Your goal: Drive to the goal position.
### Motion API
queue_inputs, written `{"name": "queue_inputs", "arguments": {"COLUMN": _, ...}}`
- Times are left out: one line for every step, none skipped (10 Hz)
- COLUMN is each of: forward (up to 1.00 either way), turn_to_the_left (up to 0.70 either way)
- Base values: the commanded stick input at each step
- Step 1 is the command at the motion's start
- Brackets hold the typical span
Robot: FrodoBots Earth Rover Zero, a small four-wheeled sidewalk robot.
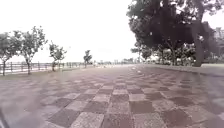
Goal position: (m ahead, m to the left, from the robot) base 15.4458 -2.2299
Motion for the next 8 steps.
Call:
{"name": "queue_inputs", "arguments": {"forward": 1.00, "turn_to_the_left": 0.00}}
{"name": "queue_inputs", "arguments": {"forward": 1.00, "turn_to_the_left": 0.00}}
{"name": "queue_inputs", "arguments": {"forward": 1.00, "turn_to_the_left": 0.00}}
{"name": "queue_inputs", "arguments": {"forward": 1.00, "turn_to_the_left": 0.00}}
{"name": "queue_inputs", "arguments": {"forward": 1.00, "turn_to_the_left": 0.00}}
{"name": "queue_inputs", "arguments": {"forward": 1.00, "turn_to_the_left": 0.00}}
{"name": "queue_inputs", "arguments": {"forward": 1.00, "turn_to_the_left": 0.00}}
{"name": "queue_inputs", "arguments": {"forward": 1.00, "turn_to_the_left": 0.00}}
